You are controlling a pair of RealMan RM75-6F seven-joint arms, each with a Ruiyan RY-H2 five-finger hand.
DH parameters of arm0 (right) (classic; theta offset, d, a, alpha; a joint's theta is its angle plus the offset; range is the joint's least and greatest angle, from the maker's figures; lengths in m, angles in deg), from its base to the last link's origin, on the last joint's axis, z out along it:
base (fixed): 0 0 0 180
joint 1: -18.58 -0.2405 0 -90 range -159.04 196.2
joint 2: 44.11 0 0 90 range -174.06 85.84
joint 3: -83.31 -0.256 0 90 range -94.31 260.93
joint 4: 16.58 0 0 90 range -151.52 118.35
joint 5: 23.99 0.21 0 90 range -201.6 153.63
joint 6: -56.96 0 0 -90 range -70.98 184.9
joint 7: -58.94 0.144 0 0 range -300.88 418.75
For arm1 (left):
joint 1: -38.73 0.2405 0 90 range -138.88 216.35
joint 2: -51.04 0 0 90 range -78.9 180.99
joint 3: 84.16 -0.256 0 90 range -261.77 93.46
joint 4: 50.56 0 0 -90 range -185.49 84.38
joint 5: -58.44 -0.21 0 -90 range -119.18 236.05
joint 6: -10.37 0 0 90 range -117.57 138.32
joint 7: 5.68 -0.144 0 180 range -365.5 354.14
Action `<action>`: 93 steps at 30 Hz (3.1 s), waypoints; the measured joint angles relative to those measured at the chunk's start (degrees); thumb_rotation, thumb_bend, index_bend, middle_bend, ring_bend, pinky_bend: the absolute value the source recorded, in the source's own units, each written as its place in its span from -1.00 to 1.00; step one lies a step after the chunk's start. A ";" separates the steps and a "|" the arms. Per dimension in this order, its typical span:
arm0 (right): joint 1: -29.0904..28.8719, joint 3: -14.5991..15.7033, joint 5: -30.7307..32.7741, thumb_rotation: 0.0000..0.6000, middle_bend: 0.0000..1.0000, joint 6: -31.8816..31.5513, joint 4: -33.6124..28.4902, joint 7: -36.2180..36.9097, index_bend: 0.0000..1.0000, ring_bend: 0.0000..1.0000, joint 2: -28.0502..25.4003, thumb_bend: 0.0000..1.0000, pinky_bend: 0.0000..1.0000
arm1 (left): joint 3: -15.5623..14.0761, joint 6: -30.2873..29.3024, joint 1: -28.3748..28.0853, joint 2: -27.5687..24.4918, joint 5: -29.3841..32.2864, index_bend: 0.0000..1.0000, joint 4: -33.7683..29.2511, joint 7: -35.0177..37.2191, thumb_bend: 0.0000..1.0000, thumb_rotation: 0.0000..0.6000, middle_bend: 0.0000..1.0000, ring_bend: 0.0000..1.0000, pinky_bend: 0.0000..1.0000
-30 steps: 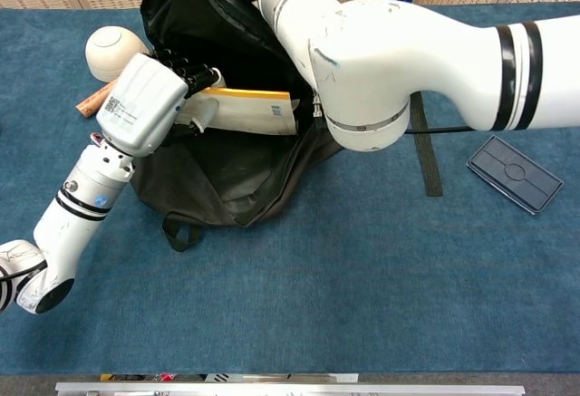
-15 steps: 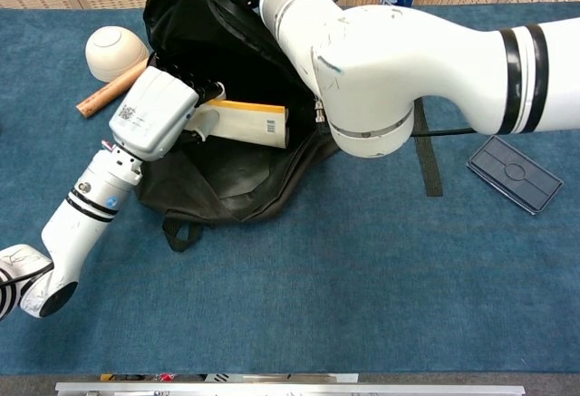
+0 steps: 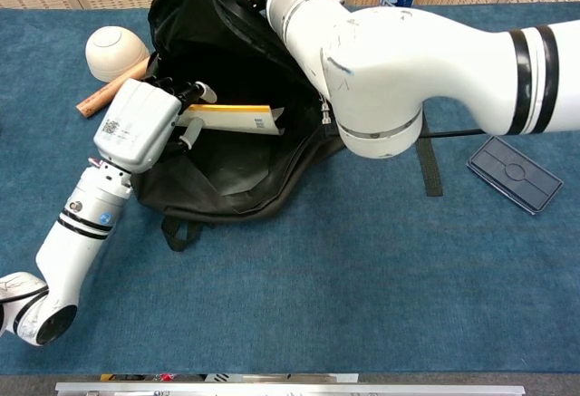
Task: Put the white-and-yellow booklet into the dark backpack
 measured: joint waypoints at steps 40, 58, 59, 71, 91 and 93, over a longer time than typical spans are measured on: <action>0.39 -0.02 4.22 1.00 0.27 0.90 -2.94 0.76 0.44 0.30 -2.03 0.75 0.61 | 7.80 7.14 -4.68 1.05 3.56 0.51 -3.07 -5.42 -0.58 1.00 0.51 0.24 0.20; 1.46 2.01 2.92 1.00 0.27 2.11 -2.93 1.42 0.44 0.30 -2.84 0.75 0.61 | 6.43 8.39 1.85 -7.82 7.44 -0.72 -25.84 -14.19 -0.61 1.00 -0.37 -0.45 -0.08; 1.62 2.20 2.69 1.00 0.27 2.19 -3.13 1.46 0.44 0.30 -2.99 0.75 0.61 | 6.25 8.43 2.37 -8.98 7.65 -0.72 -28.20 -15.35 -0.61 1.00 -0.37 -0.45 -0.08; 3.57 5.58 -0.24 1.00 0.16 4.25 -4.96 1.48 0.40 0.07 -4.60 0.65 0.28 | 4.20 8.01 9.28 -25.94 11.14 -0.78 -50.60 -25.74 -0.61 1.00 -0.40 -0.45 -0.13; 4.92 13.41 -5.27 1.00 -0.86 17.32 -9.66 1.39 -1.00 -1.00 -13.77 -0.98 -0.99 | 4.24 5.75 14.65 -36.05 13.62 -0.87 -59.37 -27.27 -0.61 1.00 -0.47 -0.51 -0.18; 5.51 13.54 -6.51 1.00 -0.86 17.22 -10.65 2.04 -1.00 -1.00 -14.86 -1.00 -0.99 | 4.44 5.69 14.73 -36.40 13.60 -0.88 -59.73 -27.03 -0.61 1.00 -0.47 -0.51 -0.18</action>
